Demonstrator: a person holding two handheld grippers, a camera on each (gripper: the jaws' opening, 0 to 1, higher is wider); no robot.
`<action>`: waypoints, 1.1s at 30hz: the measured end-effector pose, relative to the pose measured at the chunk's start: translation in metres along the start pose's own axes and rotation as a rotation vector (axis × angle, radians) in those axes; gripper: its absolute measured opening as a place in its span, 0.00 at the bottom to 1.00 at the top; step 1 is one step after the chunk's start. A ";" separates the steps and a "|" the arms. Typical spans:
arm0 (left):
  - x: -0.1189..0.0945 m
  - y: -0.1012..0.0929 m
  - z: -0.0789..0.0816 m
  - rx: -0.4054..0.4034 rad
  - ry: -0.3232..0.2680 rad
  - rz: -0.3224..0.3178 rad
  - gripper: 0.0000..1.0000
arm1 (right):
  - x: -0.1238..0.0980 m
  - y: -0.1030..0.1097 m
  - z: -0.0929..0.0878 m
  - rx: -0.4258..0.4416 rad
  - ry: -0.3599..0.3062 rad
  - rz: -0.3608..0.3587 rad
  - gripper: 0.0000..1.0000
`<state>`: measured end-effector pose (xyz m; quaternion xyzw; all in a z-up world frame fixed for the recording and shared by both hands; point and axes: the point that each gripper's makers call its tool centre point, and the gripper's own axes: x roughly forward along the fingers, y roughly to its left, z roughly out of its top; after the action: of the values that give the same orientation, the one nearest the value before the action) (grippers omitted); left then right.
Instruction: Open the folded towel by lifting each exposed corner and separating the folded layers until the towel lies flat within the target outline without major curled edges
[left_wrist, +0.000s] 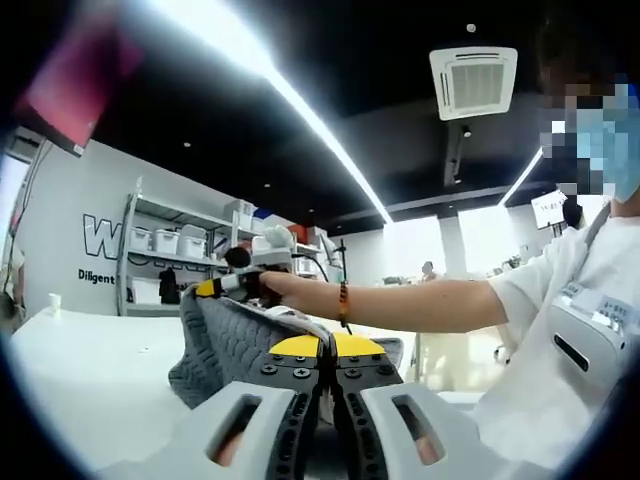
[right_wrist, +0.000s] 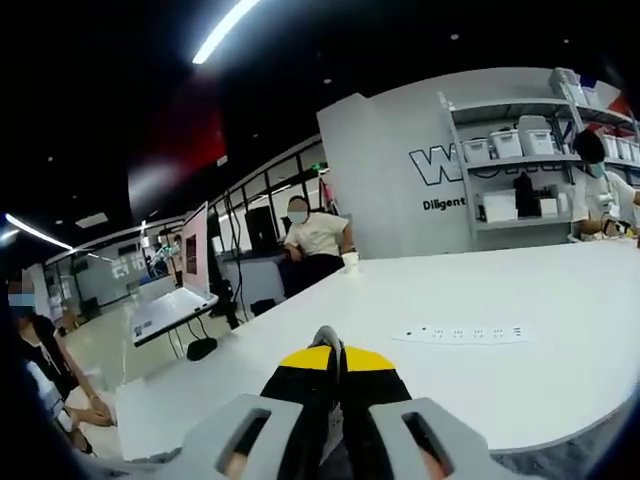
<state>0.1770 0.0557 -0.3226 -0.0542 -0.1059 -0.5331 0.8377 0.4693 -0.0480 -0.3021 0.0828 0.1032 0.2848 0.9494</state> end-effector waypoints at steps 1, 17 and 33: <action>-0.002 0.000 -0.003 -0.002 0.001 0.002 0.00 | 0.001 0.003 -0.001 -0.007 0.006 0.007 0.00; -0.013 0.006 -0.001 0.018 0.016 0.020 0.00 | 0.005 0.010 0.004 -0.012 0.003 0.022 0.00; -0.023 0.013 0.003 0.032 0.023 0.041 0.00 | 0.015 0.021 -0.001 0.014 -0.002 0.051 0.00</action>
<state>0.1793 0.0824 -0.3248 -0.0368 -0.1036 -0.5146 0.8503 0.4703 -0.0221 -0.3004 0.0923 0.1022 0.3081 0.9413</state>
